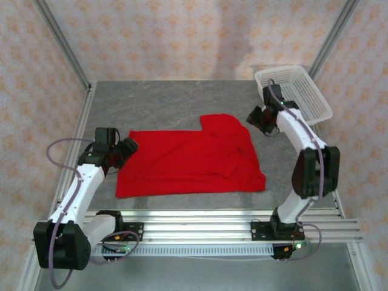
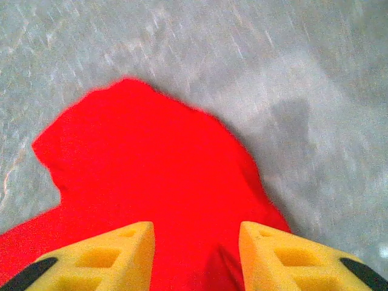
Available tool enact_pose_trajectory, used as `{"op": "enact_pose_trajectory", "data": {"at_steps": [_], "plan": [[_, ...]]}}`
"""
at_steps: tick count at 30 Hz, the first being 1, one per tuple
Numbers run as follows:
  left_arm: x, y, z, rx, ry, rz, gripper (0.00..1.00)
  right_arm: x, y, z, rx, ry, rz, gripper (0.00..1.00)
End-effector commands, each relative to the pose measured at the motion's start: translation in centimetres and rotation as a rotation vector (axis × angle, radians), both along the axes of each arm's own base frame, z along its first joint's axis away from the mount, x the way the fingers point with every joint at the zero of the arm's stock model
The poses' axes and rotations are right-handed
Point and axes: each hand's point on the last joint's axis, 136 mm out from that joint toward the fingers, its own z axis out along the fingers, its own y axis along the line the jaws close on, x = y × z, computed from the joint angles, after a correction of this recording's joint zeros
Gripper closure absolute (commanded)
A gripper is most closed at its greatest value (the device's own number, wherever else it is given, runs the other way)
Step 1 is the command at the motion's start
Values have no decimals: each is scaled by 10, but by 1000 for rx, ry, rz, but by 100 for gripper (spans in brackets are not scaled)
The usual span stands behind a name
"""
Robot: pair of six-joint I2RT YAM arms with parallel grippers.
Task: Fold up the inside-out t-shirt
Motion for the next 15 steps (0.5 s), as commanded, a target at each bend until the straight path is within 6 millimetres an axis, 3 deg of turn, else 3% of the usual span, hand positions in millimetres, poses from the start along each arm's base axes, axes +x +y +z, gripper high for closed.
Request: {"op": "enact_pose_trajectory", "data": {"at_steps": [1,7,12,15], "plan": [[1,-3,8,46,-4,-87,35,25,-9,-35,-163,56,107,52],[-6,-8,16,54,-14,-143,26,46,16,-82,-118,149,234,37],[-13,-9,20,69,-14,-178,22,49,37,-102,-94,174,343,39],[-16,-9,20,76,-2,-181,22,49,36,-112,-140,210,359,43]]}}
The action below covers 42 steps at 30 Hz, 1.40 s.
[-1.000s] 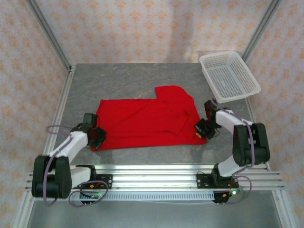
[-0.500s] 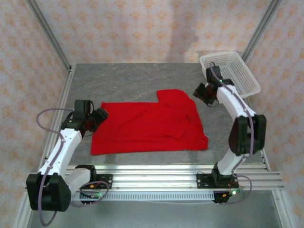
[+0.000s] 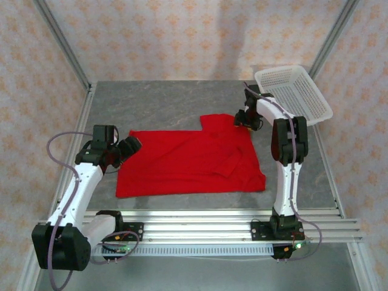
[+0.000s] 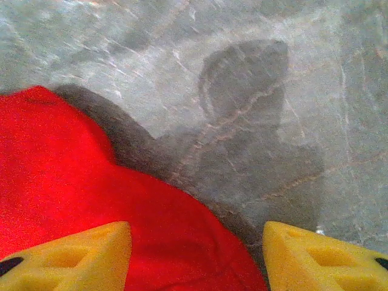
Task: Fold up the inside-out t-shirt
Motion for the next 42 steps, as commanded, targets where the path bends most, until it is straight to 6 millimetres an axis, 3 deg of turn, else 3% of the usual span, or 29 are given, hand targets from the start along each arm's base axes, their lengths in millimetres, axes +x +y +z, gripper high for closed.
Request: {"op": "enact_pose_trajectory", "data": {"at_steps": [1,5,10,13,16,20,24,26,31,33,34,36,42], "plan": [[-6,-1,9,22,4,-36,22,-3,5,-9,-63,41,70,43],[-8,-1,7,22,13,-33,22,-2,-2,-11,-173,47,105,40],[-11,1,3,26,35,-19,22,-6,9,-24,-115,90,110,46],[-13,4,1,36,49,-7,22,-11,14,-33,-89,128,106,67],[-8,7,0,44,65,12,22,-9,10,-25,-113,121,104,92],[15,22,2,102,154,41,26,-3,10,10,-106,56,106,99],[60,31,-1,123,229,19,21,-11,17,41,-45,9,89,100],[81,36,-6,148,249,22,24,-18,21,45,-11,9,69,100],[128,53,-35,233,328,6,55,-33,30,59,76,-7,9,100],[144,56,-45,252,355,-7,63,-36,30,65,94,-21,-18,100],[148,56,-60,252,394,-19,64,-38,31,66,98,-23,-24,100],[161,54,-71,248,406,-58,64,-41,31,68,103,-14,-27,100],[175,61,-92,319,462,-155,59,-45,26,69,73,4,-21,100]]}}
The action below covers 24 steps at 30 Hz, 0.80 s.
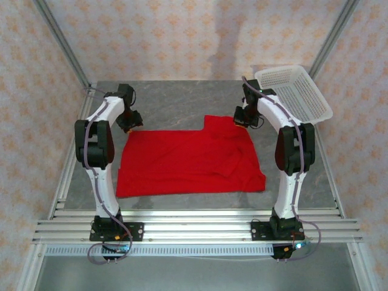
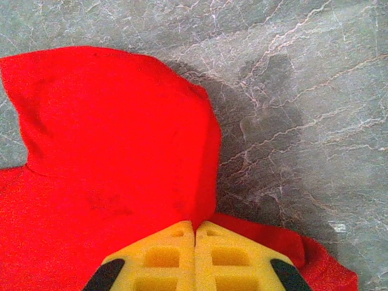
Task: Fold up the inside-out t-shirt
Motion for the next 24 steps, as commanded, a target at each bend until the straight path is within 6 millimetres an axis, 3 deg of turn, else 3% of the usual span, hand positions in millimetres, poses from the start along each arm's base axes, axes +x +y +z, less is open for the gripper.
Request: {"op": "enact_pose_trajectory", "data": {"at_steps": [1,6,16,24], "plan": [[-5,17,8,91,59,-71,60,-5,-2,9,-12,3,-16,100],[-17,26,-5,146,134,-111,70,-1,-3,10,-19,0,-40,100],[-12,36,10,123,55,-109,100,2,-23,2,-66,24,-158,100],[-16,61,15,53,24,55,100,-2,-34,2,-110,29,-184,100]]}}
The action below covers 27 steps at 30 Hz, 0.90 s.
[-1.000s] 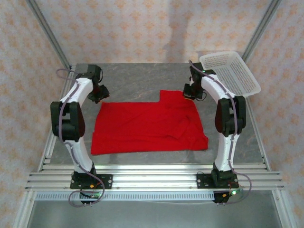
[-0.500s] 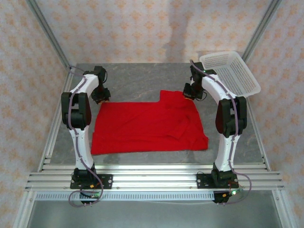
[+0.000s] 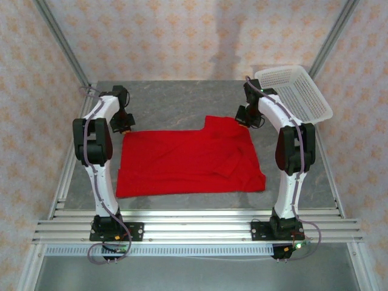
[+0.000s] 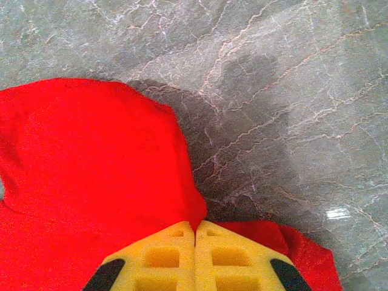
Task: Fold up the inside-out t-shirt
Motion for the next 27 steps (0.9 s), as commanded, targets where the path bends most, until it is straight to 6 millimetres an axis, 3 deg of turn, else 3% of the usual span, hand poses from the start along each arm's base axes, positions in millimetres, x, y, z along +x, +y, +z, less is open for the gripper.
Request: {"op": "enact_pose_trajectory", "data": {"at_steps": [1,4,10,16,22,27], "plan": [[-2,21,23,-45,-76,124,100,-4,-19,2,-61,17,-60,100],[-2,18,24,-105,-99,144,100,-8,-23,-4,-44,38,-77,100],[9,-6,38,-244,-179,116,100,-2,-5,2,47,13,-29,100],[-1,2,65,-202,-204,149,100,4,-10,24,35,-23,-37,100],[-50,13,89,-154,-196,228,100,-19,-24,27,30,-21,-59,100],[-103,11,66,-132,-117,257,100,-55,-26,6,42,41,-50,100]]}}
